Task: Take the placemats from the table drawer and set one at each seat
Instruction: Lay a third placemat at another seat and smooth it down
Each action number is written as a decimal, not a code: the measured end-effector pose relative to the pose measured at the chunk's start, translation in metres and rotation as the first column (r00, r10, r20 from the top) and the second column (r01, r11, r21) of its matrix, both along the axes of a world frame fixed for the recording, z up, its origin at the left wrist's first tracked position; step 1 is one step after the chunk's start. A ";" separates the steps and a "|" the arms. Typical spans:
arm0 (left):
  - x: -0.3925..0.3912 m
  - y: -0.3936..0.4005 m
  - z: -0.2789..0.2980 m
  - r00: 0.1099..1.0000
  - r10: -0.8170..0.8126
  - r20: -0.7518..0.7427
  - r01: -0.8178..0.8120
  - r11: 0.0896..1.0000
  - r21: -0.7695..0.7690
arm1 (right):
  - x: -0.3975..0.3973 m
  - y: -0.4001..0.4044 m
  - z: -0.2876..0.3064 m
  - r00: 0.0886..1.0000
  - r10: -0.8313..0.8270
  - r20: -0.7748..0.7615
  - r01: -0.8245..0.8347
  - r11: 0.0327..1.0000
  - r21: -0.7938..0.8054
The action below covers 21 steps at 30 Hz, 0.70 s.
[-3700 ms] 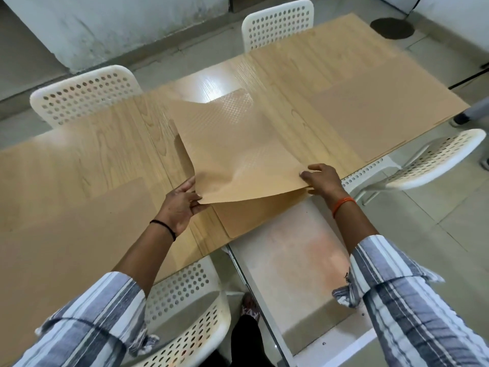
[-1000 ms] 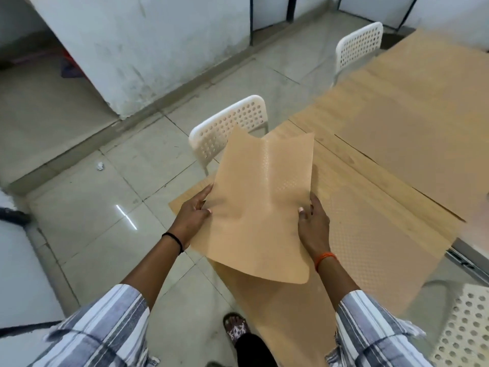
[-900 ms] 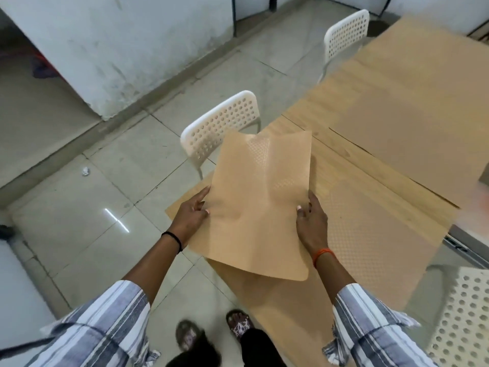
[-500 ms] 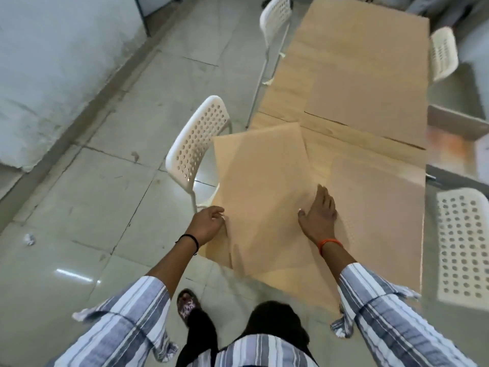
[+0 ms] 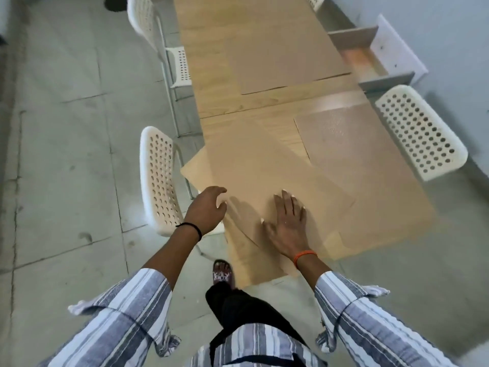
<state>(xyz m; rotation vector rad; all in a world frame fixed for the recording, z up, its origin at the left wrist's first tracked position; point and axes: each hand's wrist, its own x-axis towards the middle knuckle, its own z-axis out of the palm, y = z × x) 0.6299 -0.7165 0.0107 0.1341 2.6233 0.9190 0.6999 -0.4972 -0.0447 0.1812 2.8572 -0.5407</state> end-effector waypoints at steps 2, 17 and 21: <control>-0.018 -0.008 -0.004 0.994 -0.111 -0.018 0.109 0.991 -0.083 | -0.005 -0.014 -0.007 0.998 -0.063 -0.029 0.064 0.998 0.001; -0.124 -0.021 -0.036 0.648 -0.753 0.117 0.702 0.530 -0.476 | 0.011 -0.099 -0.030 0.859 -0.508 -0.053 0.509 0.861 0.003; -0.151 -0.024 -0.040 0.546 -0.834 0.074 0.755 0.452 -0.475 | 0.005 -0.118 -0.031 0.798 -0.599 -0.060 0.601 0.798 0.029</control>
